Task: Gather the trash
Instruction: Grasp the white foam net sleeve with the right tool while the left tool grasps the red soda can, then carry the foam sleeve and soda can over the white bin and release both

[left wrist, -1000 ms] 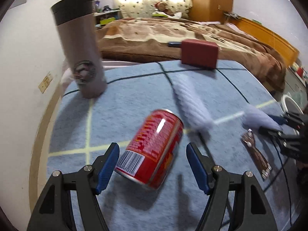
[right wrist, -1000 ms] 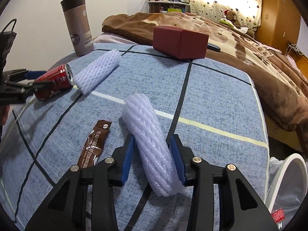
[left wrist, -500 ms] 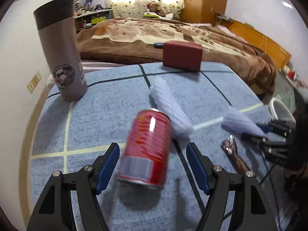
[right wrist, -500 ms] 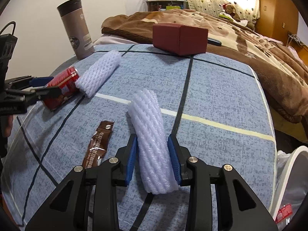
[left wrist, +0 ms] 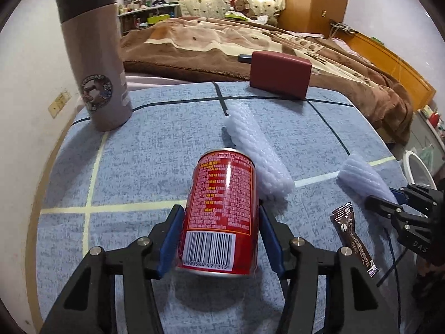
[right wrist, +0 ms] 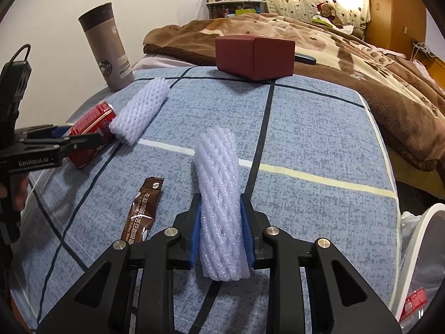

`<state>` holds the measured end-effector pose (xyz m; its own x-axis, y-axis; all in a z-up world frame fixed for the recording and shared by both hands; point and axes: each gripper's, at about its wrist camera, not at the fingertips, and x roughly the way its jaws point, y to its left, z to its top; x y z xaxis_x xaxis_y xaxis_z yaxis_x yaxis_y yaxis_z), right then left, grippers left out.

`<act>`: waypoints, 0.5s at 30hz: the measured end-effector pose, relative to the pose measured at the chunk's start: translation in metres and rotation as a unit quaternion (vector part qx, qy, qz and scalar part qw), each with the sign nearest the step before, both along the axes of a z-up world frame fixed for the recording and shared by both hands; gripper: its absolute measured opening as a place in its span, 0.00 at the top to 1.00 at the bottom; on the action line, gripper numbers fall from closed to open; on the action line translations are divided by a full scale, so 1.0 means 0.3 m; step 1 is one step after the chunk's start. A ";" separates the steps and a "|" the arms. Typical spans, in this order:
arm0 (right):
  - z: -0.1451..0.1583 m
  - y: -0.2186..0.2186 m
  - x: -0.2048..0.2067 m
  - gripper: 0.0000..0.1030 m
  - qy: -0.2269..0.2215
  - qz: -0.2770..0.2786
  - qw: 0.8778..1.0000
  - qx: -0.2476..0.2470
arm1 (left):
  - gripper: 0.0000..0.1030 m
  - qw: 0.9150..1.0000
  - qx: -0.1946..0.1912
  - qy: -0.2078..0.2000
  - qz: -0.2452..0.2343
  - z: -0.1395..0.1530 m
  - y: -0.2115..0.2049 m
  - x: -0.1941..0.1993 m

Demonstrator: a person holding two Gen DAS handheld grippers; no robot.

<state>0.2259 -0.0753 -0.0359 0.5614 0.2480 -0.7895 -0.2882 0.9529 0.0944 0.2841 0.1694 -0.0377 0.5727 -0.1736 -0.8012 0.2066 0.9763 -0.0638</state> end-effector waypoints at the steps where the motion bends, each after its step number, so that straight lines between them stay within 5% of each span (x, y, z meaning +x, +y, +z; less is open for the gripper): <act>1: 0.002 -0.002 -0.002 0.76 0.000 -0.001 1.000 0.003 | 0.45 1.000 -0.003 -0.002 0.000 0.002 -0.004 -0.009; 15: 0.047 -0.044 -0.056 0.77 -0.019 -0.020 0.998 0.050 | 0.45 0.998 -0.038 -0.043 0.029 0.093 -0.060 -0.172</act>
